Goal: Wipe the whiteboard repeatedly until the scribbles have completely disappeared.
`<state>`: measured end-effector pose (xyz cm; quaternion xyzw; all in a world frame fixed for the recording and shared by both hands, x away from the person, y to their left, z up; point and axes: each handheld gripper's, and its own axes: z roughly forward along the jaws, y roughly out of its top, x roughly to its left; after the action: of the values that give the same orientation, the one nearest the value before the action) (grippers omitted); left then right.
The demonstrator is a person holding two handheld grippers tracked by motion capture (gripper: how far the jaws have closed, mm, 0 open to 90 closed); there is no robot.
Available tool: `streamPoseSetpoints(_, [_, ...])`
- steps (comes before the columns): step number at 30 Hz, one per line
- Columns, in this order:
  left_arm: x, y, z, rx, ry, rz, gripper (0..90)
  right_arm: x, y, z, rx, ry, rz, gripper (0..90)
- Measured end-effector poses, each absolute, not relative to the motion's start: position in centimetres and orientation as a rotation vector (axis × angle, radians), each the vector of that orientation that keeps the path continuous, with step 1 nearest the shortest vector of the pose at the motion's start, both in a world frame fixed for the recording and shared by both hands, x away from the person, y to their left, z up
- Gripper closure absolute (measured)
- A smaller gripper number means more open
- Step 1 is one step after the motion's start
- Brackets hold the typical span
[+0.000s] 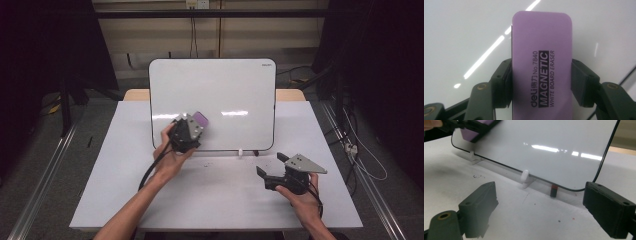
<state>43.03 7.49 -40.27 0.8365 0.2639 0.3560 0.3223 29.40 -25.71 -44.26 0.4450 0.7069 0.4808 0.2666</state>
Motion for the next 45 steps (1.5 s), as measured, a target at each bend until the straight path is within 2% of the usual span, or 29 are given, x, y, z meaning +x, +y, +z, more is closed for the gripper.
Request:
streamPoseSetpoints(2, [43.2,9.5,-40.2,2.156,0.762,0.931,41.2,29.4,-25.7,-44.2,1.207,1.903,1.300,11.6])
streamPoseSetpoints(6, [43.2,11.2,-40.6,2.095,0.814,0.918,41.2,29.4,-25.5,-44.3,1.202,1.913,1.294,11.6])
streamPoseSetpoints(15, [42.0,8.9,-41.5,2.179,0.740,0.888,41.2,29.6,-25.2,-44.4,1.198,1.927,1.292,11.6])
streamPoseSetpoints(21, [41.8,8.3,-41.4,2.171,0.735,0.863,41.2,29.6,-25.2,-44.4,1.198,1.925,1.295,11.6])
streamPoseSetpoints(27, [41.5,8.7,-40.5,2.115,0.745,0.812,41.2,29.6,-25.1,-44.3,1.203,1.919,1.301,11.6])
streamPoseSetpoints(35, [41.3,9.6,-39.7,2.021,0.780,0.659,41.2,29.8,-24.9,-44.3,1.202,1.924,1.301,11.6])
streamPoseSetpoints(45, [40.7,9.8,-39.3,1.947,0.789,0.585,41.2,29.8,-24.7,-44.2,1.192,1.927,1.309,11.6])
